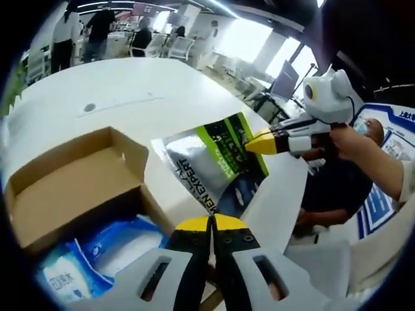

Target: Operate the shoe box by opening the lid, removing the specified soft item, and placing it in the target area until the item is outside and the box remains undamaged.

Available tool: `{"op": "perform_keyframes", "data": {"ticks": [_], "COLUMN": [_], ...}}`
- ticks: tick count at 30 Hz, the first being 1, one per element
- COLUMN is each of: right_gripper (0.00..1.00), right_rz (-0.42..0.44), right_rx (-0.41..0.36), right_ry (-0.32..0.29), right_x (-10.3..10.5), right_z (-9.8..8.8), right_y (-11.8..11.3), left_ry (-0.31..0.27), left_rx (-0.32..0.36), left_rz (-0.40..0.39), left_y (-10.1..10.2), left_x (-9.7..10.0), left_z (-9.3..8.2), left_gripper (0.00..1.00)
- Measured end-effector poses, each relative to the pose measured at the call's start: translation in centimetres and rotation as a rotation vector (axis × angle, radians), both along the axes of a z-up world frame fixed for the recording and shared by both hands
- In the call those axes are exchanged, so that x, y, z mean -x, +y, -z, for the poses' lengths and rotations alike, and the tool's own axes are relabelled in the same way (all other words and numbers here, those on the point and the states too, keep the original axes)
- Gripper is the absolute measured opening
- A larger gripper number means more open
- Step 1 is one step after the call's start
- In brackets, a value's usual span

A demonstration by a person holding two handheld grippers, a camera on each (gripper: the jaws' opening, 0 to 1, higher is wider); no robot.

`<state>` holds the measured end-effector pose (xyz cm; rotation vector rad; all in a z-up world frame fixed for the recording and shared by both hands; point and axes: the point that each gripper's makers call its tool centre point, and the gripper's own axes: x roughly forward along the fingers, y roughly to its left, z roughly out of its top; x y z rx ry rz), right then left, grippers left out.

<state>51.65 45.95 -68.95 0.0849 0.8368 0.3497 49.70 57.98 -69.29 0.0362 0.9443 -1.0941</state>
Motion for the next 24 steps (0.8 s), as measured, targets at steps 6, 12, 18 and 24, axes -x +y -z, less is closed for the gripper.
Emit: {"op": "perform_keyframes", "data": {"ticks": [6, 12, 18, 24], "right_gripper": [0.00, 0.00, 0.00, 0.00], "right_rz": [0.015, 0.023, 0.030, 0.038], "right_rx": [0.008, 0.020, 0.024, 0.020], "right_ry": [0.010, 0.026, 0.039, 0.054], "right_x": [-0.4, -0.8, -1.5, -2.1], "right_z": [0.7, 1.6, 2.3, 3.0], "right_y": [-0.8, -1.4, -1.7, -1.8], "left_ry": [-0.011, 0.003, 0.002, -0.019], "left_rx": [-0.033, -0.069, -0.118, -0.183], "left_rz": [0.026, 0.029, 0.048, 0.089], "left_y": [-0.8, -1.3, -1.8, -2.0], "left_x": [-0.5, -1.3, -1.6, -2.1], "left_z": [0.6, 1.4, 2.3, 3.4], "left_gripper": [0.00, 0.00, 0.00, 0.00]}}
